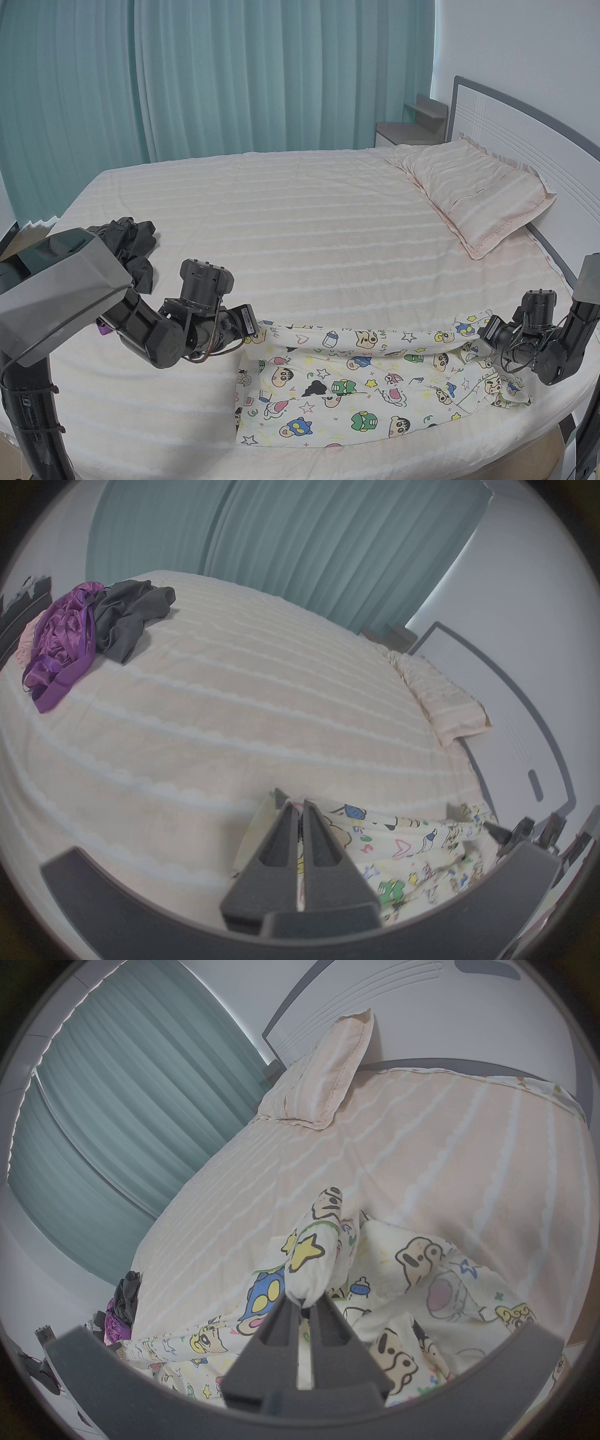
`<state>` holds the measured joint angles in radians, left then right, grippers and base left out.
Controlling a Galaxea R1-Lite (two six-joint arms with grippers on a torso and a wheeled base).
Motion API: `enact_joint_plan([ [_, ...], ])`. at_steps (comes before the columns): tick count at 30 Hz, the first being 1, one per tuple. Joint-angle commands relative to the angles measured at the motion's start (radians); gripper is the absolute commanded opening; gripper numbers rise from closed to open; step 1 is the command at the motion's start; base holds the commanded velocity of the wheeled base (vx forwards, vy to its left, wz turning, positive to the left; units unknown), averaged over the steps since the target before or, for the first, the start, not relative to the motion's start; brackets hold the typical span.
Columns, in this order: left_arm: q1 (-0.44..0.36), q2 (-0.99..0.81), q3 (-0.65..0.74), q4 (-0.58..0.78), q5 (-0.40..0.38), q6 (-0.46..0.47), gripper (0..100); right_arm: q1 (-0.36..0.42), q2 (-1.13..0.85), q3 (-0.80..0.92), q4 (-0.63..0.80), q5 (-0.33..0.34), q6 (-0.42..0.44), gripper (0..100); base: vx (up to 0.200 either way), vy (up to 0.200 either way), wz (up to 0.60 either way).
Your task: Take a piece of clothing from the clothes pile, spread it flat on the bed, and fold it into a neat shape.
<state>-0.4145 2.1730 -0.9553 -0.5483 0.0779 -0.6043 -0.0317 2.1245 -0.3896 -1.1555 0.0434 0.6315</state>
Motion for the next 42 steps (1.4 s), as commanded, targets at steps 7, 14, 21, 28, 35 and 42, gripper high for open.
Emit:
enact_joint_plan([
  [7,-0.03,-0.007,0.136,-0.001,0.0,0.02,0,0.003,-0.015,0.086,-0.003,0.0,-0.015,0,0.0,0.0,0.0],
  [14,-0.06,0.016,0.171,-0.001,-0.001,0.027,0,0.004,-0.001,0.149,-0.056,-0.002,-0.035,0,0.0,0.0,0.0],
  [21,-0.098,0.065,0.214,0.001,-0.001,0.052,0,0.021,0.011,0.227,-0.113,0.0,-0.036,0,0.0,0.0,0.0],
  [28,-0.095,0.077,0.214,0.005,0.002,0.044,0,0.024,0.023,0.27,-0.156,0.0,-0.035,0,0.0,0.0,0.0],
  [35,-0.099,0.068,0.247,0.002,0.002,0.043,100,0.019,0.023,0.31,-0.228,-0.002,-0.032,100,0.0,0.0,0.0],
  [42,-0.078,-0.05,0.308,0.002,-0.006,0.014,100,-0.007,-0.032,0.348,-0.279,-0.013,-0.033,100,0.0,0.0,0.0],
])
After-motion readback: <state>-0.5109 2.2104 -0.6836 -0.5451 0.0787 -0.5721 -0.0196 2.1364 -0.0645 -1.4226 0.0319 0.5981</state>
